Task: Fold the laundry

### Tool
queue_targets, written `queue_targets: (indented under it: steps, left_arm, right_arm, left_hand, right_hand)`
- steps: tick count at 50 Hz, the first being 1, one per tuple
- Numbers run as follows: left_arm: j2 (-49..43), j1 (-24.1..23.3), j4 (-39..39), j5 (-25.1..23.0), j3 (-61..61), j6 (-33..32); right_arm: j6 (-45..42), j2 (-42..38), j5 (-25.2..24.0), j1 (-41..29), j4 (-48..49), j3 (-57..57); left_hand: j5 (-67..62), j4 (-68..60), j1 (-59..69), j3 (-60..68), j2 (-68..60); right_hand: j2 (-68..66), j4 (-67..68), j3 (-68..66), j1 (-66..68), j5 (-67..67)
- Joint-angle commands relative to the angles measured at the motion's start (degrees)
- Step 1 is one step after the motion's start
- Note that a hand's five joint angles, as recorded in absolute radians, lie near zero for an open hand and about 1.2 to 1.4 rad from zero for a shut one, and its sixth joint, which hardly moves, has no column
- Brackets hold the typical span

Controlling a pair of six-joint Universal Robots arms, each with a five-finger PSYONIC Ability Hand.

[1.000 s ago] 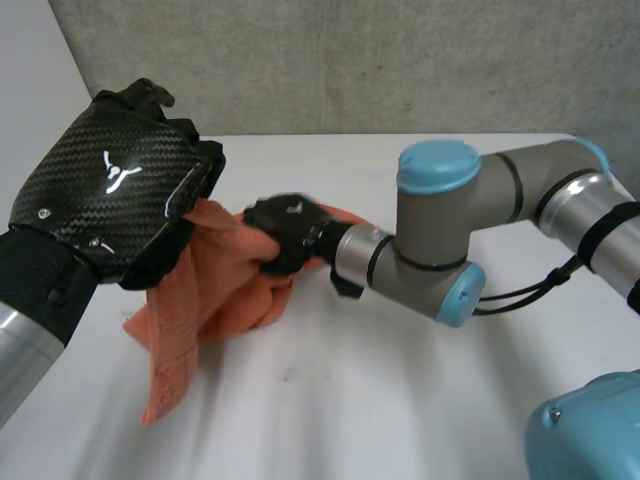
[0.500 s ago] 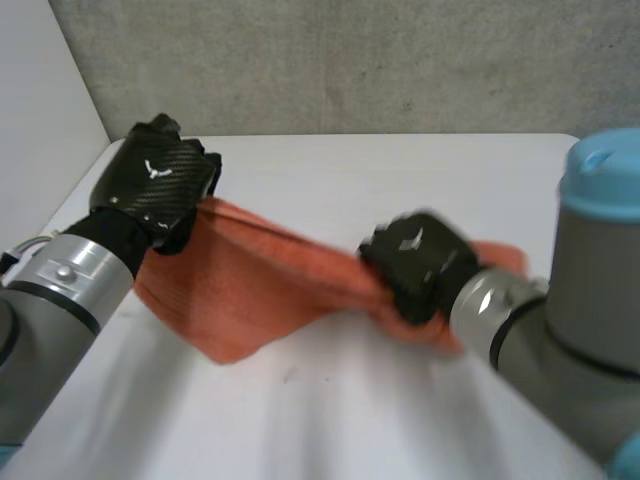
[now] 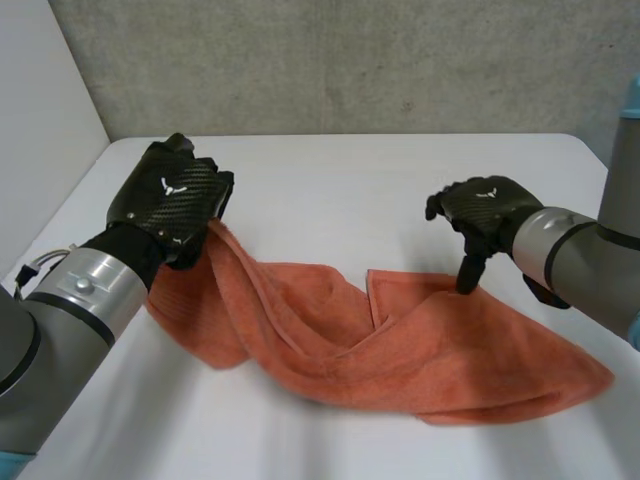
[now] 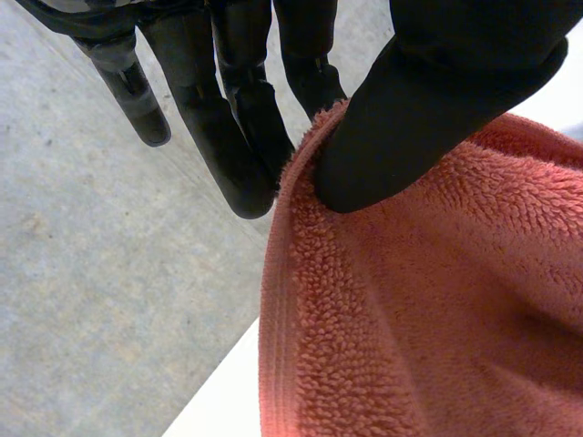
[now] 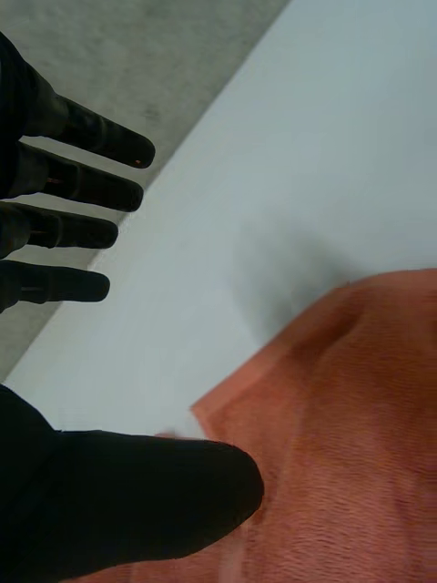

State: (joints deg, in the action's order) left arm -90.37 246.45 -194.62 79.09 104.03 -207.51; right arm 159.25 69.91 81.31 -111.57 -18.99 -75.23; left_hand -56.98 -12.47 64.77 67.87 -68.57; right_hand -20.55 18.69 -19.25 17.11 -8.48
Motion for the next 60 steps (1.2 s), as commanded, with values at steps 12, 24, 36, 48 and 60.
queue_targets:
  steps: [12, 24, 36, 48, 60]
  left_arm:
    - [6.8, -0.4, 0.2, -0.1, 2.5, 0.1]
    - [5.6, 1.5, -0.6, -0.5, 2.1, 0.0]
    - [-8.5, 2.3, -4.2, 1.2, -26.0, -0.2]
    - [-11.1, 4.9, -9.7, 8.0, -38.7, 4.1]
    - [-8.9, 3.0, -10.9, 6.3, -4.3, 5.9]
  right_arm:
    - [-7.4, -13.7, -16.7, 2.1, -0.2, 1.9]
    - [-10.5, -20.3, -14.2, 2.0, 0.5, 5.5]
    - [3.6, -8.8, 0.0, 2.6, 24.3, 18.9]
    - [7.5, 4.4, 1.4, 2.7, 42.2, 3.8]
    - [-7.2, -5.2, -3.0, 2.6, 29.0, -17.9]
  left_hand:
    - [-13.0, -67.5, 15.2, 12.1, -11.4]
    - [-13.0, -67.5, 15.2, 12.1, -11.4]
    - [-13.0, -67.5, 15.2, 12.1, -11.4]
    - [-13.0, -67.5, 15.2, 12.1, -11.4]
    - [-13.0, -67.5, 15.2, 12.1, -11.4]
  right_hand:
    - [-6.4, 8.2, -7.7, 9.8, -8.4]
    - [-59.3, 61.2, -60.6, 62.8, -61.4]
    - [-59.5, 61.3, -60.7, 62.9, -61.5]
    - [-59.5, 61.3, -60.7, 62.9, -61.5]
    - [-59.5, 61.3, -60.7, 62.9, -61.5]
